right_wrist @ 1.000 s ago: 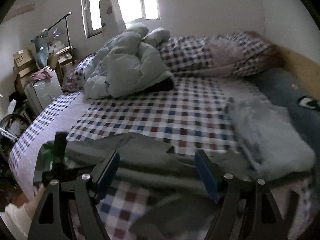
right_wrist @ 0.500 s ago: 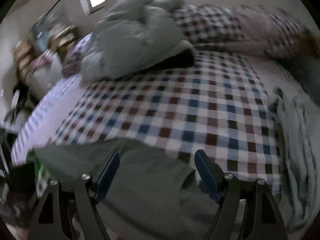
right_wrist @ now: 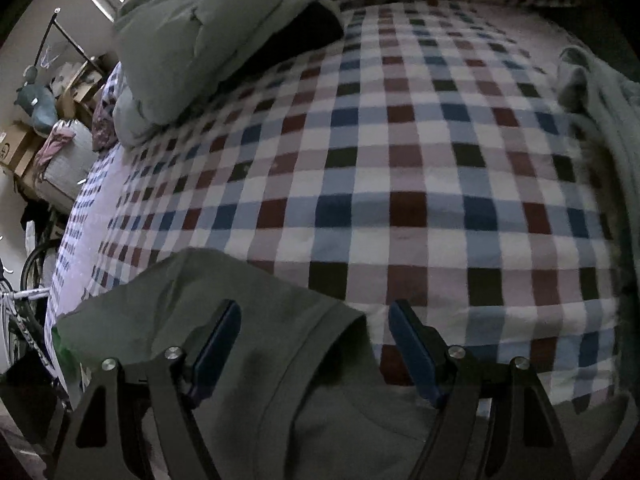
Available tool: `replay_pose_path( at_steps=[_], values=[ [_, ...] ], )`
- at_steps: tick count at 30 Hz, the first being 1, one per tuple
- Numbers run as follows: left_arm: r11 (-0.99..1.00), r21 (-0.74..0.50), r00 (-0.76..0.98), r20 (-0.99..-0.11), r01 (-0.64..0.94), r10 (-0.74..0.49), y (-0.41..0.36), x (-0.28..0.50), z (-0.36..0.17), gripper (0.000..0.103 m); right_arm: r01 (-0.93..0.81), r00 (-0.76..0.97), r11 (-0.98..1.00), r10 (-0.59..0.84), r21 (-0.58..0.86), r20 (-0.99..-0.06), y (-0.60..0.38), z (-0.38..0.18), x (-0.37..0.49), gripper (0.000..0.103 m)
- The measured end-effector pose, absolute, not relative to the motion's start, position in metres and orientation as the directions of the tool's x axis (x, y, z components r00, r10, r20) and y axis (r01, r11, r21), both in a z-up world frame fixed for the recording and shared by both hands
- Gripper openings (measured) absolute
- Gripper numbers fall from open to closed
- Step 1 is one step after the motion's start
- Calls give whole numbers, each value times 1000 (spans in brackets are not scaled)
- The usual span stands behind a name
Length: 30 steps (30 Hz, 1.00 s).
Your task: Fold clothes
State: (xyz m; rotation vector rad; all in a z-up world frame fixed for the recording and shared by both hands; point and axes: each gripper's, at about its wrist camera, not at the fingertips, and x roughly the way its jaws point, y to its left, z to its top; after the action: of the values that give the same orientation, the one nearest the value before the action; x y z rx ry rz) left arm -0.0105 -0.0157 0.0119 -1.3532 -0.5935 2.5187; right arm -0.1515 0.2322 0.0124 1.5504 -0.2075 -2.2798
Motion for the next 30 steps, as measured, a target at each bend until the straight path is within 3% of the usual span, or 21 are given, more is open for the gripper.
replay_pose_path(
  at_steps=[6,7,8,10,13,18,24,30],
  values=[
    [-893,-451,-549,-746,0,376,-15,-9,14,2,235,-326,-933,-340,273,-882,226,-7,-148,59],
    [-891,-454,-549,-745,1,379,-15,-9,14,2,241,-334,-933,-338,267,-880,226,-6,-146,51],
    [-889,-458,-547,-745,2,383,-16,-9,14,2,247,-342,-933,-336,261,-878,225,-6,-144,36],
    [-887,-461,-544,-745,1,386,-16,-10,15,2,260,-360,-934,-331,247,-872,224,-4,-139,21],
    [-887,-463,-541,-745,0,389,-17,-9,16,2,289,-400,-931,-329,223,-855,219,4,-128,6],
    [-887,-461,-544,-742,-10,392,-16,-6,20,2,309,-469,-927,-341,211,-815,212,20,-108,5],
    [-899,-436,-570,-729,-38,378,-18,2,35,3,339,-620,-925,-357,171,-699,208,63,-64,5],
    [-902,-422,-652,-660,-90,374,-31,18,61,7,395,-698,-906,-402,150,-593,195,102,-12,5]
  ],
)
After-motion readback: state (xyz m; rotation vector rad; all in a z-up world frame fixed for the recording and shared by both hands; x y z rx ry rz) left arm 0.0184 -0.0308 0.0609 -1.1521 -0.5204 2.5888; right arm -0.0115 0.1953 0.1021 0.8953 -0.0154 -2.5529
